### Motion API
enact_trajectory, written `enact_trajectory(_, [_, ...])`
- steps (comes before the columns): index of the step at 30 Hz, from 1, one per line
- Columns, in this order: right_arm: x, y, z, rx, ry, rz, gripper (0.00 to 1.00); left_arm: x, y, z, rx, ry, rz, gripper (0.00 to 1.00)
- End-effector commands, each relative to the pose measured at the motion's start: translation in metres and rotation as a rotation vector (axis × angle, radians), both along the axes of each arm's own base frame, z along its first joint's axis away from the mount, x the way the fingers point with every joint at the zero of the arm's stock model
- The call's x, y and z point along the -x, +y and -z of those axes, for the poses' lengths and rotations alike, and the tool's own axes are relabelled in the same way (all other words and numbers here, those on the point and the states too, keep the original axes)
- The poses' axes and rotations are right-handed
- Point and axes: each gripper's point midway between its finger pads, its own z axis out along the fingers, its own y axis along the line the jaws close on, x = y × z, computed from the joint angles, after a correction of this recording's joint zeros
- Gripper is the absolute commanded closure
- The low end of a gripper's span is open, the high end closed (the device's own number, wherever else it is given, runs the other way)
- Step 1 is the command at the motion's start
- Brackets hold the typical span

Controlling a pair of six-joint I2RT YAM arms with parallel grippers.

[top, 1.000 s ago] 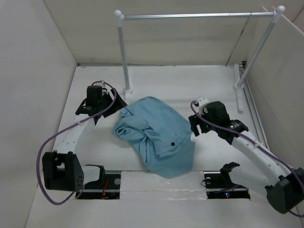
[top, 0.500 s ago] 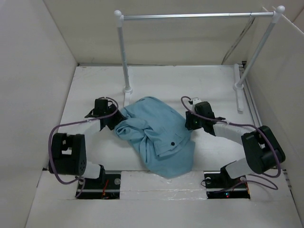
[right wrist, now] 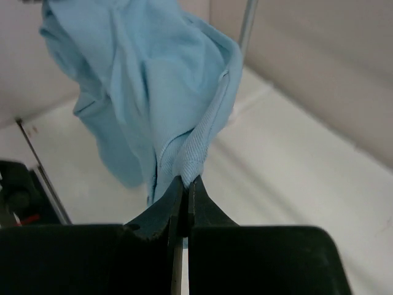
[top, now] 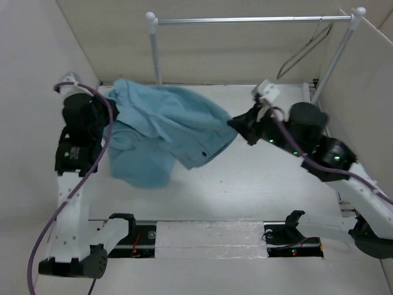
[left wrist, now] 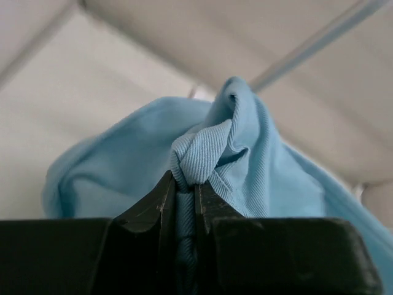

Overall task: Place the trousers on the hanger
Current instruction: Fold the trousers

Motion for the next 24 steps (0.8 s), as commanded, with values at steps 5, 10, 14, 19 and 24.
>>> enact_trajectory(5, [0.038,-0.069,-0.1,-0.005,-0.081,0.057,1.0,0.072,0.045,-0.118,-0.18,-0.159,-0.203,1.0])
enact_trajectory(10, [0.032,-0.085,-0.126,-0.041,-0.1,0.084,1.0,0.083,0.035,-0.151,-0.163,-0.223,-0.171,1.0])
enact_trajectory(14, [0.043,-0.107,-0.154,-0.087,-0.152,0.131,1.0,0.093,0.028,-0.171,-0.163,-0.28,-0.135,1.0])
enact_trajectory(19, [-0.022,-0.155,-0.066,0.146,-0.022,0.419,1.0,0.051,-0.018,-0.09,-0.197,-0.111,0.085,0.73])
enact_trajectory(24, [-0.109,-0.249,0.04,0.129,0.105,0.737,1.0,0.013,-0.072,0.054,-0.147,0.206,0.315,0.12])
